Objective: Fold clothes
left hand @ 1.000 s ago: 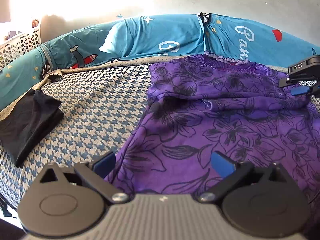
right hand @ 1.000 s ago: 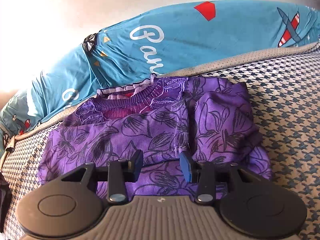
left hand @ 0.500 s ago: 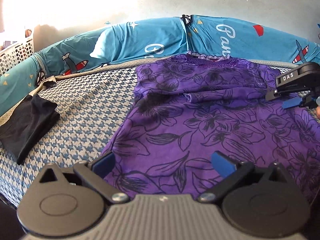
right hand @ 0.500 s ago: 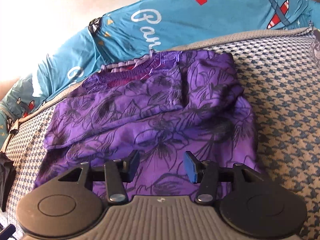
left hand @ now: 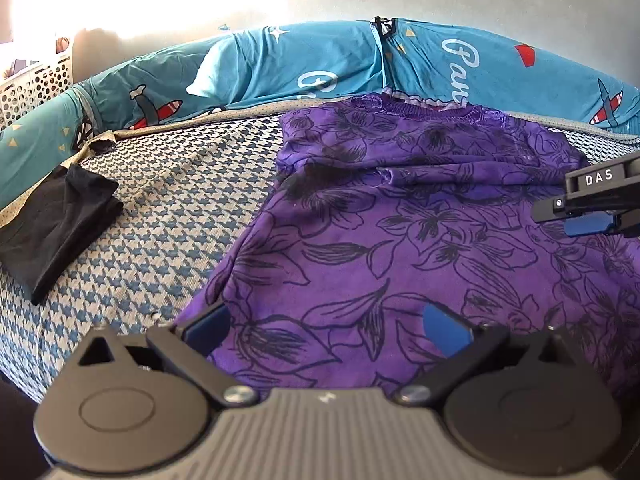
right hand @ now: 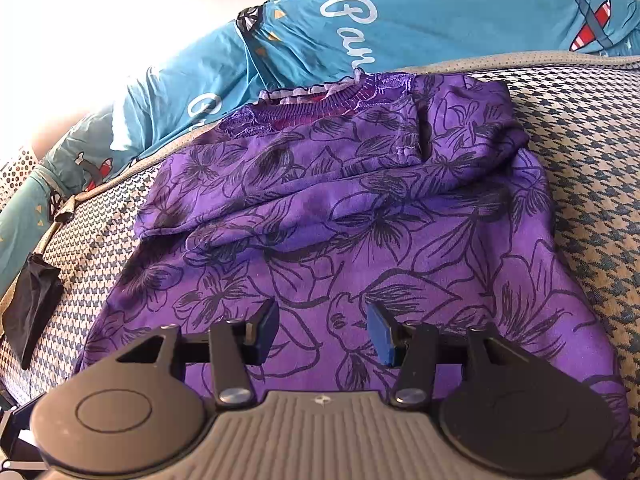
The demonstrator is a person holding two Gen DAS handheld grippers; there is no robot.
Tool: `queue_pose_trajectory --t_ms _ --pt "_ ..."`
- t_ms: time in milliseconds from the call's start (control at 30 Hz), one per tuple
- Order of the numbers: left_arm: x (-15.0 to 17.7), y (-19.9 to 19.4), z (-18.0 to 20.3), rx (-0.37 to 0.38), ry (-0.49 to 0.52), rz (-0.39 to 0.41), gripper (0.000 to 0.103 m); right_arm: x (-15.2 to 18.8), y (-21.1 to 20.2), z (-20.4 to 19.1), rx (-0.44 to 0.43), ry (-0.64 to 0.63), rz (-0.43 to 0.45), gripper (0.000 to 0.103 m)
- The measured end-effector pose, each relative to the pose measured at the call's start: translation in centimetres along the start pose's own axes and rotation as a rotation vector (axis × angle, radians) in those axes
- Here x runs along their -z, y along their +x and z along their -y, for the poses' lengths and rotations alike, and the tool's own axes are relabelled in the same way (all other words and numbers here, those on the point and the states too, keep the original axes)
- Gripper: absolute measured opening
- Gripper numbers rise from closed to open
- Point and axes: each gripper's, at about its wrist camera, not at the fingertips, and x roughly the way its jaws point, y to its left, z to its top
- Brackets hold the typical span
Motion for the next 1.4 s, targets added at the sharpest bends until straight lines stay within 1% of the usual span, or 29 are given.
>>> queue_pose_trajectory --t_ms 267,400,567,733,1000,1233,1400 --pt "0.3 0.8 -0.8 0.007 -0.021 -0.016 0.103 0.0 0.7 -0.8 0.006 -0.004 -0.011 0.048" --pt "0.3 1.4 -1.4 0.014 -0.055 -0.027 0.103 -0.2 1.6 -1.0 0.019 0.002 -0.018 0.048" --pt "0.2 1.4 -1.7 0.030 -0.069 -0.013 0.103 -0.4 3.0 -1.3 0.039 0.014 -0.028 0.048" --pt "0.4 0.9 -1.9 0.041 -0.065 0.003 0.103 -0.2 3.1 -1.8 0.044 -0.007 -0.009 0.049" --pt "0.5 0.6 -2.6 0.043 -0.089 0.010 0.103 -0.2 3.2 -1.6 0.042 0.009 0.010 0.049" --pt "0.8 0.7 -2.6 0.040 -0.087 0.005 0.103 0.1 3.3 -2.1 0.061 -0.053 0.013 0.049" --pt "1.0 0.9 -2.2 0.033 -0.073 -0.005 0.103 0.1 2.8 -1.6 0.045 -0.008 0.014 0.049"
